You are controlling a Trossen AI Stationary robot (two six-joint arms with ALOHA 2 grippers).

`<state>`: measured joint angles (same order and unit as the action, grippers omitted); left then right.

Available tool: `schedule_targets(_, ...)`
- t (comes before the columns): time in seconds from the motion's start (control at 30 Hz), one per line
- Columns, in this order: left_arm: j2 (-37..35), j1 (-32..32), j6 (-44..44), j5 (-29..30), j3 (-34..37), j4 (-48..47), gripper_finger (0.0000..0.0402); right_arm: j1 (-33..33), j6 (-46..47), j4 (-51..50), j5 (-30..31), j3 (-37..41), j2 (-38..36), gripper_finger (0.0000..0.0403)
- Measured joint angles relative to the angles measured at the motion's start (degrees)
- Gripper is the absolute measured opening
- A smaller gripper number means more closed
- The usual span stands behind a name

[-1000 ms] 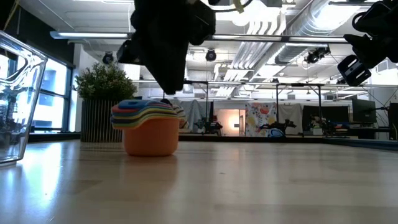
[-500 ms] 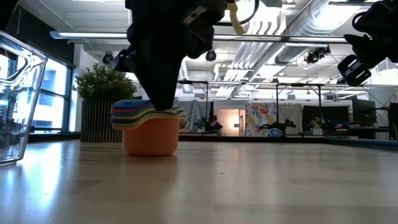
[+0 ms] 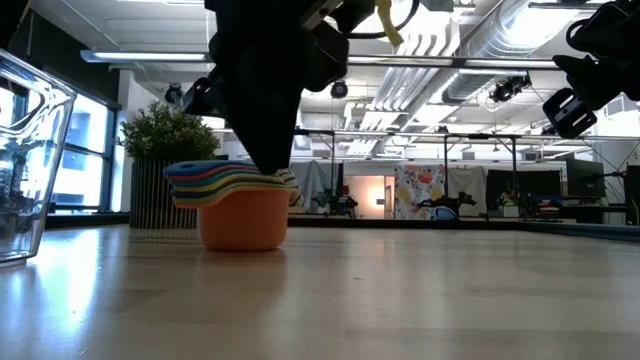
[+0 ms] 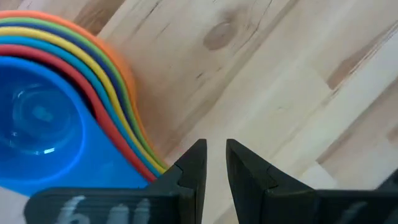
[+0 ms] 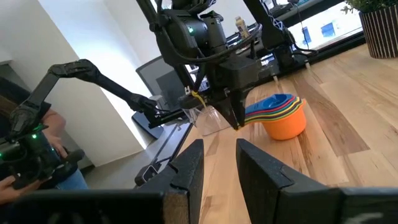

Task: Nest measuring cups in basket
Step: Put the nested measuring cups into the transparent bin

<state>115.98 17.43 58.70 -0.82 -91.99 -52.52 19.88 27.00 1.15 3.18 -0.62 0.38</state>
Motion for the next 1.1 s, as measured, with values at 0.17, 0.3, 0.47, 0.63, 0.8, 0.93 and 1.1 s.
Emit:
schedule_targets(0.17, 0.0, 0.51, 3.77, 0.29, -3.85, -4.73, 0.0053, 0.01, 0.0, 0.0, 0.0, 0.0, 0.02, 0.0087)
schedule_targets(0.3, -0.1, 1.56, 7.95, 4.42, -9.02, -13.18, 0.0053, 0.0, -0.02, 0.0, 0.0, 0.0, 0.02, 0.0087)
schedule_targets(0.47, -0.1, 3.14, 18.02, 7.36, -13.76, -20.03, 0.0053, 0.02, 0.0, 0.0, 0.0, 0.0, 0.02, 0.0087)
schedule_targets(0.63, -0.09, 4.37, 26.74, 8.46, -14.46, -22.16, 0.0053, 0.0, 0.0, 0.0, 0.02, 0.0, 0.02, 0.0087)
schedule_targets(0.8, -0.09, 5.85, 35.63, 9.97, -14.46, -22.75, 0.0055, 0.02, -0.01, 0.0, 0.01, 0.0, 0.02, 0.0087)
schedule_targets(0.93, -0.08, 7.27, 42.59, 12.17, -13.27, -23.08, 0.0069, 0.0, -0.01, 0.0, 0.0, 0.0, 0.02, 0.0087)
schedule_targets(1.1, -0.05, 8.17, 47.65, 12.04, -11.61, -21.62, 0.0113, 0.02, 0.0, 0.0, 0.0, 0.0, 0.02, 0.0087)
